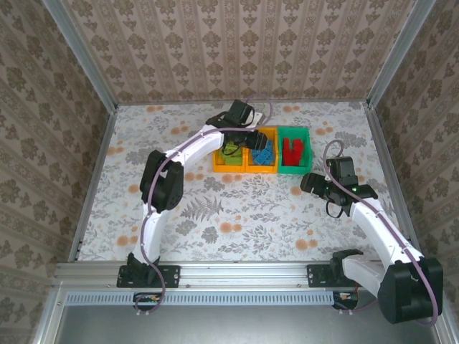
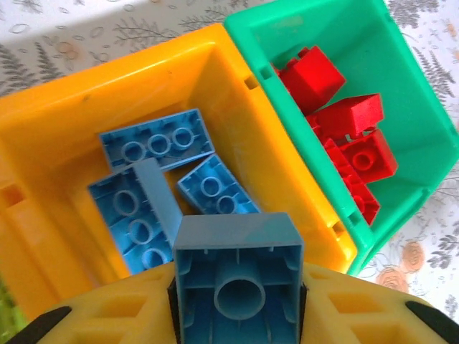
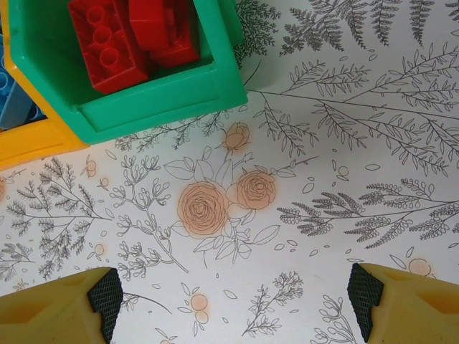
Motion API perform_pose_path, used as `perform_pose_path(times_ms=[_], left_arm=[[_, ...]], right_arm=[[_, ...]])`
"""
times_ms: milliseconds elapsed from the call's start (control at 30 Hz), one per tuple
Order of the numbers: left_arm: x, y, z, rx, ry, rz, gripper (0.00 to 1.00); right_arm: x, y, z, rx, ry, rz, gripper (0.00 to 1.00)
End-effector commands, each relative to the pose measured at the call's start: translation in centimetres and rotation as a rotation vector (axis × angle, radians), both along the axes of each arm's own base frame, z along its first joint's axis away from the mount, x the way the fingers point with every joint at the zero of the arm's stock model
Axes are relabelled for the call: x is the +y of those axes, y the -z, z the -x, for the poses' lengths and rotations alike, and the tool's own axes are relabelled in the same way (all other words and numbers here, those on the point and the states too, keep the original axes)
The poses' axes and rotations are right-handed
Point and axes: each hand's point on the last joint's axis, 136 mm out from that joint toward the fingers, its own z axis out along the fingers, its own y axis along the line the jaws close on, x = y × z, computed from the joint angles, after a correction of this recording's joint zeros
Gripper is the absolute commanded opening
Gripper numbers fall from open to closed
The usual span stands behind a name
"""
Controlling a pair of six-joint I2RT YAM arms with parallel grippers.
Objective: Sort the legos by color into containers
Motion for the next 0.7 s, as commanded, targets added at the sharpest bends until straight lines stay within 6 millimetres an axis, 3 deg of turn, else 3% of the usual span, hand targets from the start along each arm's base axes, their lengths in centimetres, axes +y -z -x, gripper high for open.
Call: perform_pose_path(times_ms=[0,267,333,533,667], left_arm=[[-1.8,-3.5,-0.5,0.005,0.017,0.135,0.45],[-1.7,-3.5,-1.3,0.067,-0.042,0.193,0.82],[-1.5,-4.2,-1.2,0.057,-0.054,0.205,1.0],[0.9,-8.1,-0.1,-0.052,-0.097,0.211,1.0],[4.9,-9.8,1.6,-0.211,-0.134,0.14,1.0]], right_arm=[[0.1,0.0,0.2,-0.01,0.007,-0.007,0.85],[0.1,-0.3,0.3,-0.019,0.008,-0.008,0.85],[-0.1,-0.4,0.3,-0.027,0.011,0.001,0.86],[-1.5,-1.4,-0.5,-0.131,0.009,0.102,0.94],[-3.1,-3.2,-2.3,-0.357,0.034,0.219,1.0]])
